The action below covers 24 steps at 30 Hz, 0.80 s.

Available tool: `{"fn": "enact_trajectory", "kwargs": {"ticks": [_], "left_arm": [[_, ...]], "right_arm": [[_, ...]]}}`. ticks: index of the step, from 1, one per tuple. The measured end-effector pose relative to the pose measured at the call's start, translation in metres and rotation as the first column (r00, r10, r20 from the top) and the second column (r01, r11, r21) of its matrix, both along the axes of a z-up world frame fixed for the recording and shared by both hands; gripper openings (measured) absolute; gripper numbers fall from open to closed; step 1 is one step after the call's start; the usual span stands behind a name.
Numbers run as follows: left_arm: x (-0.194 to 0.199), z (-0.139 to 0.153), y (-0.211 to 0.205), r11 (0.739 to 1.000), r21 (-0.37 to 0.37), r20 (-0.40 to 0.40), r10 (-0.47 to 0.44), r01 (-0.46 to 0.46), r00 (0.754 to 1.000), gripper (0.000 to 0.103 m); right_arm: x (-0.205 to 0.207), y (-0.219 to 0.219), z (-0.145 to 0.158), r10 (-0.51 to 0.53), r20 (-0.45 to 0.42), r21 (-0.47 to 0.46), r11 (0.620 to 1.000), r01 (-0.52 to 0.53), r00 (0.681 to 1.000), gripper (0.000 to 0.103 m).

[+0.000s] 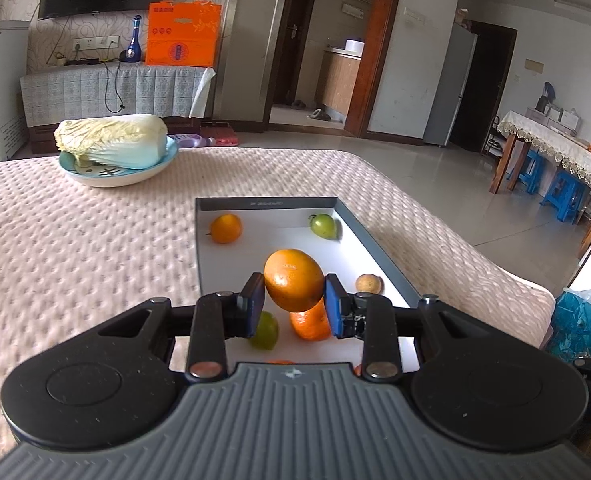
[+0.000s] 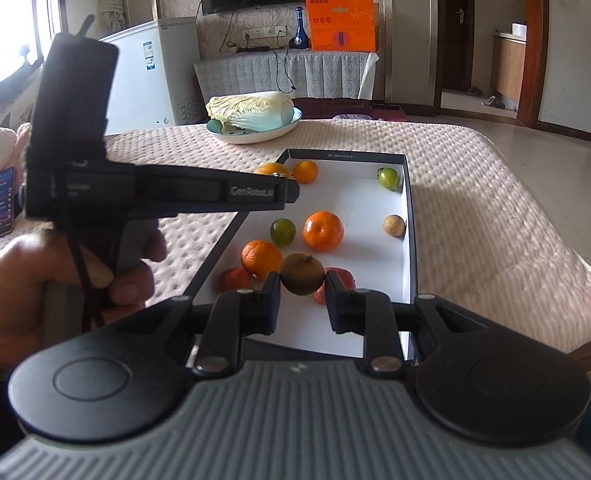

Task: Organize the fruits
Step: 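Lower and open the left tool over the box while the right releases the kiwi inside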

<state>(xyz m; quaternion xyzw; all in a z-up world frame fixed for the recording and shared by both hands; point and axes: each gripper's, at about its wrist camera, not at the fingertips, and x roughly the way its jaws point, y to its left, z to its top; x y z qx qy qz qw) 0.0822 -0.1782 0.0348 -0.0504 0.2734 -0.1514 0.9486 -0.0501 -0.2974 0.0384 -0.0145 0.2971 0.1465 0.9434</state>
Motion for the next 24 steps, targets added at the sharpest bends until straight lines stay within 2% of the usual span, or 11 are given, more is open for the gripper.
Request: {"fn": "enact_trajectory", "kwargs": {"ticks": [8,22,24], "left_arm": [[0.025,-0.009,-0.010,1.000,0.021,-0.028,-0.001,0.002,1.000,0.037],[0.052,-0.017,-0.017,1.000,0.005,-0.055,-0.017,0.017,0.998,0.037],[0.053,-0.017,-0.019,1.000,0.010,-0.055,-0.019,0.019,0.998,0.040]], "right_arm": [[0.001,-0.001,-0.002,0.005,-0.012,-0.006,1.000,-0.005,1.000,0.027],[0.005,0.002,-0.007,0.021,-0.031,-0.020,1.000,-0.022,0.999,0.027],[0.006,0.002,-0.007,0.016,-0.030,-0.020,1.000,-0.017,0.999,0.027]]}}
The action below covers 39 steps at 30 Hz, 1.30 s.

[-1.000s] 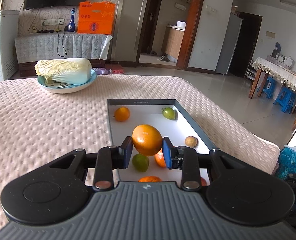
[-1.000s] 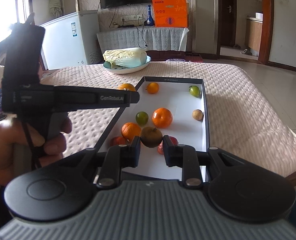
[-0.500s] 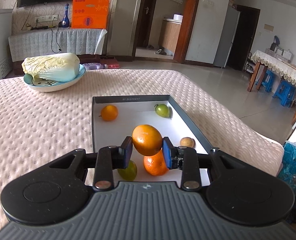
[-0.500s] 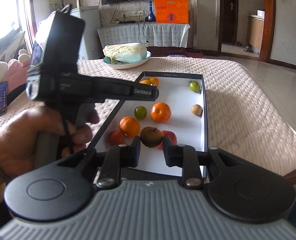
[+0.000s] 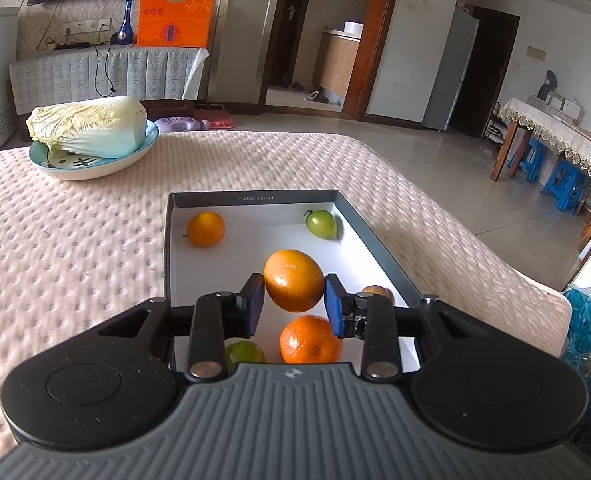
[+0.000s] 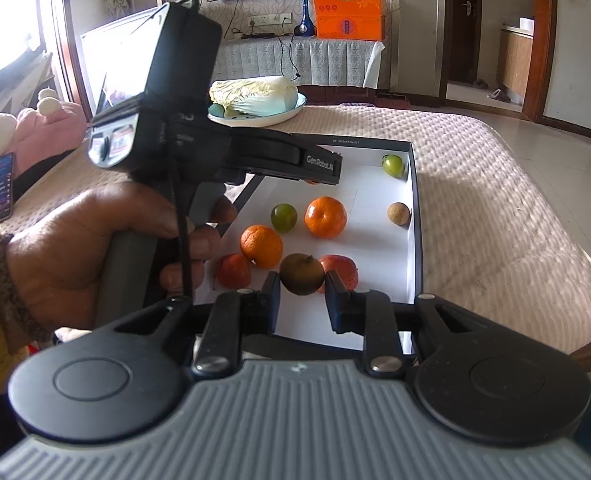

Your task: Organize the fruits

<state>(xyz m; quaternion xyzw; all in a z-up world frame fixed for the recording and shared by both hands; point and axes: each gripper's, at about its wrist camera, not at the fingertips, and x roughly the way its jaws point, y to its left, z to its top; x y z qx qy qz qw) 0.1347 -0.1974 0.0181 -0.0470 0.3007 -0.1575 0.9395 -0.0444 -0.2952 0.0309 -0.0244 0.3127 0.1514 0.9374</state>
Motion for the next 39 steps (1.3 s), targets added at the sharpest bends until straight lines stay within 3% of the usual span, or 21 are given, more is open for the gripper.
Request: {"fn": "enact_trajectory", "kwargs": {"ticks": [3,5,16,20,23,29,33,35,39], "left_arm": [[-0.004,0.005,0.000,1.000,-0.001,0.034,-0.013,0.013,0.999,0.056],[-0.008,0.010,0.001,1.000,0.000,0.069,-0.014,0.014,0.998,0.060],[-0.025,0.028,0.037,0.996,-0.041,0.108,0.078,-0.074,0.991,0.063],[-0.041,0.036,0.046,0.994,-0.007,0.128,0.110,-0.110,0.986,0.092],[-0.058,0.045,0.051,0.994,0.008,0.157,0.107,-0.110,0.982,0.102],[-0.083,0.055,0.051,0.986,0.085,0.168,0.129,-0.144,0.977,0.103],[-0.094,0.056,0.055,0.993,0.055,0.135,0.096,-0.104,0.986,0.103],[-0.102,0.057,0.054,0.990,0.061,0.155,0.117,-0.127,0.981,0.103],[-0.123,0.062,0.049,0.975,0.102,0.213,0.172,-0.197,0.962,0.103]], "right_arm": [[0.004,-0.001,-0.001,-0.020,0.008,0.000,1.000,0.020,1.000,0.027],[0.010,-0.003,-0.002,-0.035,0.012,0.001,0.999,0.035,0.999,0.027],[0.045,0.002,-0.006,-0.064,0.014,-0.013,0.998,0.064,0.998,0.027],[0.055,0.006,-0.006,-0.073,0.012,-0.008,0.997,0.073,0.997,0.027],[0.064,0.007,-0.006,-0.086,0.004,-0.005,0.996,0.086,0.996,0.027],[0.076,0.002,-0.011,-0.128,-0.027,-0.001,0.992,0.128,0.991,0.028],[0.085,-0.002,-0.016,-0.148,-0.035,-0.001,0.989,0.148,0.988,0.028],[0.087,-0.005,-0.015,-0.156,-0.032,0.017,0.988,0.156,0.987,0.043],[0.084,-0.015,-0.009,-0.160,-0.002,0.087,0.983,0.160,0.987,0.046]]}}
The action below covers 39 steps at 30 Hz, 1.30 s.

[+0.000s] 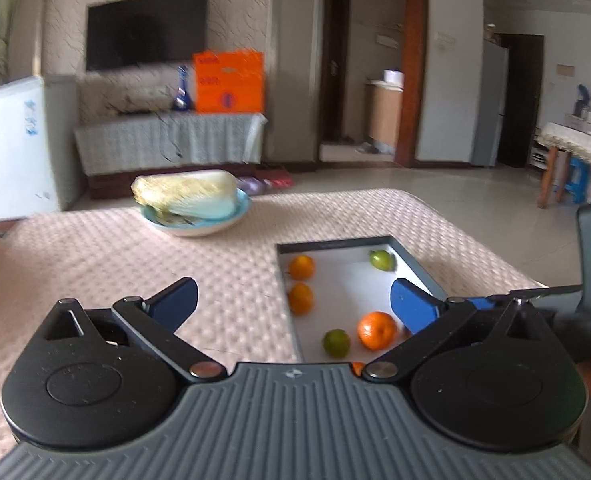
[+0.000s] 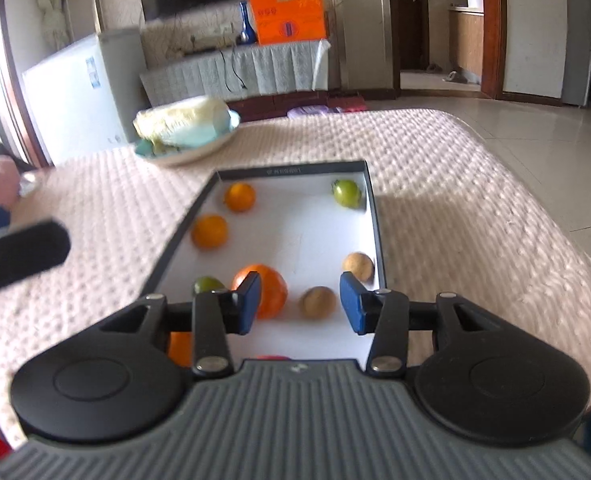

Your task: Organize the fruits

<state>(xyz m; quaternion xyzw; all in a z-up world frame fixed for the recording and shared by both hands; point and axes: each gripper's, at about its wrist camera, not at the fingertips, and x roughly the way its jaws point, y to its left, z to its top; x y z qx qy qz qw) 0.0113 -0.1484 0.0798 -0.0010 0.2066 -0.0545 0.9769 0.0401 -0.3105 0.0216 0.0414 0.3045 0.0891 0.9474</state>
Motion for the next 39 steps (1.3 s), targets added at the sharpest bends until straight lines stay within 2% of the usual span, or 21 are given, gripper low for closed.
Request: {"fn": "enact_trajectory", "kwargs": {"ticks": [2,7,15,20,26,39], "left_arm": [[-0.013,0.004,-0.002,1.000,0.003,0.012,0.016,-0.016,1.000,0.103],[-0.049,0.007,-0.001,0.999,-0.035,-0.029,0.004,-0.005,1.000,0.103],[-0.105,-0.006,-0.009,0.998,-0.047,-0.102,-0.043,0.038,0.994,0.103],[-0.105,-0.017,-0.027,0.998,-0.010,-0.129,-0.068,0.067,0.989,0.103],[-0.098,-0.026,-0.042,0.998,-0.007,-0.161,-0.067,0.067,0.985,0.103],[-0.100,-0.034,-0.051,0.996,0.013,-0.192,-0.082,0.086,0.978,0.103]], "right_arm": [[-0.003,-0.004,0.005,-0.006,0.029,0.020,1.000,0.006,1.000,0.046],[-0.009,-0.023,0.016,-0.060,0.084,0.092,0.994,0.052,0.995,0.049],[-0.012,-0.047,0.018,-0.127,0.067,0.125,0.985,0.118,0.990,0.051],[-0.023,-0.046,0.017,-0.109,0.055,0.113,0.988,0.102,0.993,0.051],[-0.055,-0.038,0.021,-0.081,0.050,0.082,0.994,0.077,0.995,0.051],[-0.108,-0.044,0.016,-0.117,-0.003,0.048,0.992,0.117,0.993,0.051]]}}
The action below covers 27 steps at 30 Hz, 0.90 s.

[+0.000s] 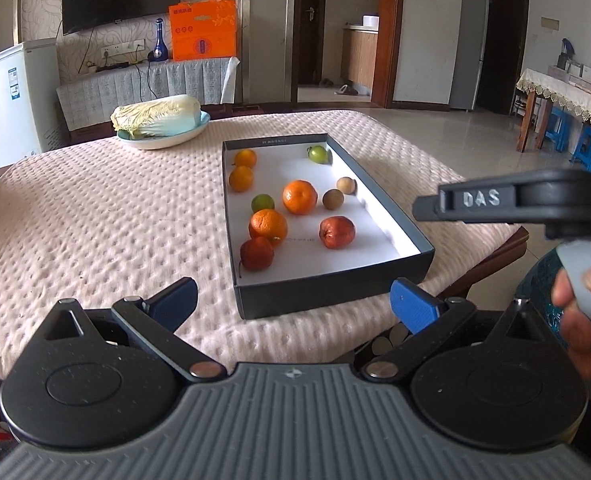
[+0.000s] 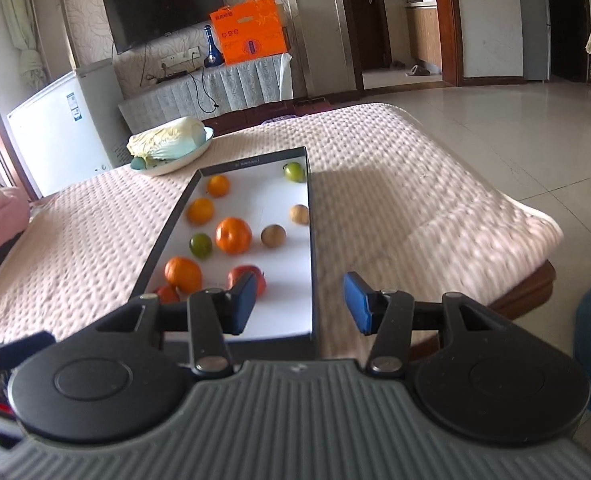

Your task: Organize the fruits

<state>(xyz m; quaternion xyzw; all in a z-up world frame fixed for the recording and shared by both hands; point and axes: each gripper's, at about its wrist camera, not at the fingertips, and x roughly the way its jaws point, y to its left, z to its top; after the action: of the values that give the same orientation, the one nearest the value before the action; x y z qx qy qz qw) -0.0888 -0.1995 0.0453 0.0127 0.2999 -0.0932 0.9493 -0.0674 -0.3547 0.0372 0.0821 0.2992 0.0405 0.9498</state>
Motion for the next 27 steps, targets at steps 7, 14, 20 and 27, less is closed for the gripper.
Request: {"fn": "enact_trajectory", "kwargs": {"ticks": [7,14,20,27], "left_arm": [[-0.001,-0.003,-0.003,1.000,0.020,-0.006,-0.002,0.003,1.000,0.103],[0.000,-0.008,-0.009,0.999,0.040,-0.008,-0.009,0.009,1.000,0.103],[0.001,-0.010,-0.013,0.999,0.045,-0.014,-0.011,0.012,1.000,0.103],[0.004,-0.012,-0.014,0.999,0.041,-0.025,-0.009,0.010,1.000,0.103]], "right_arm": [[-0.007,-0.008,-0.004,-0.028,-0.012,0.003,1.000,0.028,1.000,0.051],[-0.007,-0.008,-0.006,-0.032,-0.017,0.008,0.999,0.032,0.999,0.051],[-0.006,-0.010,-0.006,-0.033,-0.021,0.014,0.999,0.033,0.999,0.051],[-0.006,-0.010,-0.007,-0.034,-0.023,0.014,0.999,0.034,0.999,0.051]]}}
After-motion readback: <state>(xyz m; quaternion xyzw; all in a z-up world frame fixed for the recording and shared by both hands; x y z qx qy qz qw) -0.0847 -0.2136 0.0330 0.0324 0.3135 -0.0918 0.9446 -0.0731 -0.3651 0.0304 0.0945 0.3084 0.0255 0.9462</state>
